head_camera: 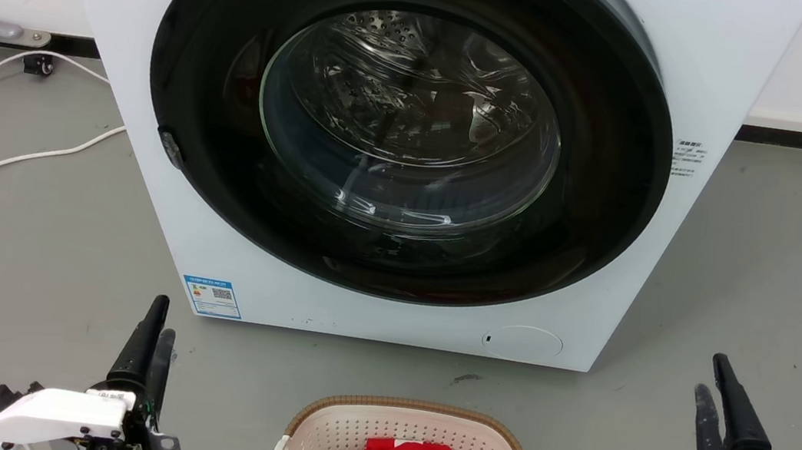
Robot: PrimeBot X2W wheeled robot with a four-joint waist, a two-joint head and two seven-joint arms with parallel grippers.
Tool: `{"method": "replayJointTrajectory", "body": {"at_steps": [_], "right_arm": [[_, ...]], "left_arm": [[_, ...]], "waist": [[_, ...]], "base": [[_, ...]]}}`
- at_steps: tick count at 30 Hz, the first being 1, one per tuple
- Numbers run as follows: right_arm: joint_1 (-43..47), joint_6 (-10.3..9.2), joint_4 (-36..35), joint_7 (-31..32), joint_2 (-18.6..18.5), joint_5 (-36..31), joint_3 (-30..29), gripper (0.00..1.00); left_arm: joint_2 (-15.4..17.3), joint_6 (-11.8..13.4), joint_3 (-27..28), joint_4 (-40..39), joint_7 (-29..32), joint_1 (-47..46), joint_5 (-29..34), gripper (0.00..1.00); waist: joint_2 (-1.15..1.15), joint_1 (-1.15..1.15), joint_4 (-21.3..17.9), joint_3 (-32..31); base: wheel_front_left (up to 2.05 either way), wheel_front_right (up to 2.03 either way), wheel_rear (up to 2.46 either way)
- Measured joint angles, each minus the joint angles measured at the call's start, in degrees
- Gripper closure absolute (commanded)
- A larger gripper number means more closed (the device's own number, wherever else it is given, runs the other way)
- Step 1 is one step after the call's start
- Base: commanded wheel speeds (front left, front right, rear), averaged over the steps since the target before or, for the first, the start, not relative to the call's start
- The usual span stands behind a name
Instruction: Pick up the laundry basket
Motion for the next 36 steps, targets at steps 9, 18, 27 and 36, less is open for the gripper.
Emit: {"method": "replayJointTrajectory", "body": {"at_steps": [9, 18, 27, 36], "right_arm": [[0.58, 0.0, -3.44, -2.38, 0.0, -12.07, 0.26, 0.0], [2.08, 0.0, -6.67, -4.69, 0.0, -26.3, 1.67, 0.0], [3.3, 0.0, -8.43, -6.58, 0.0, -36.56, 2.4, 0.0], [4.07, 0.0, -11.11, -8.42, 0.0, -45.14, 2.81, 0.0]], "left_arm": [[0.01, 1.15, -0.03, -2.72, -2.38, 0.01, 10.63, 0.0], [0.01, 3.01, -1.08, -5.42, -4.77, 1.12, 22.7, 0.0], [0.03, 3.98, -1.96, -6.72, -6.75, 1.76, 32.67, 0.0], [0.05, 4.44, -2.64, -8.02, -8.36, 2.43, 41.05, 0.0]], "waist": [[0.0, 0.0, -0.04, 0.06], [0.0, 0.0, -0.06, 0.03], [0.0, 0.0, -0.05, -0.06], [0.0, 0.0, -0.05, -0.12]], "base": [[0.0, 0.0, 0.0], [0.0, 0.0, 0.0], [0.0, 0.0, 0.0], [0.0, 0.0, 0.0]]}}
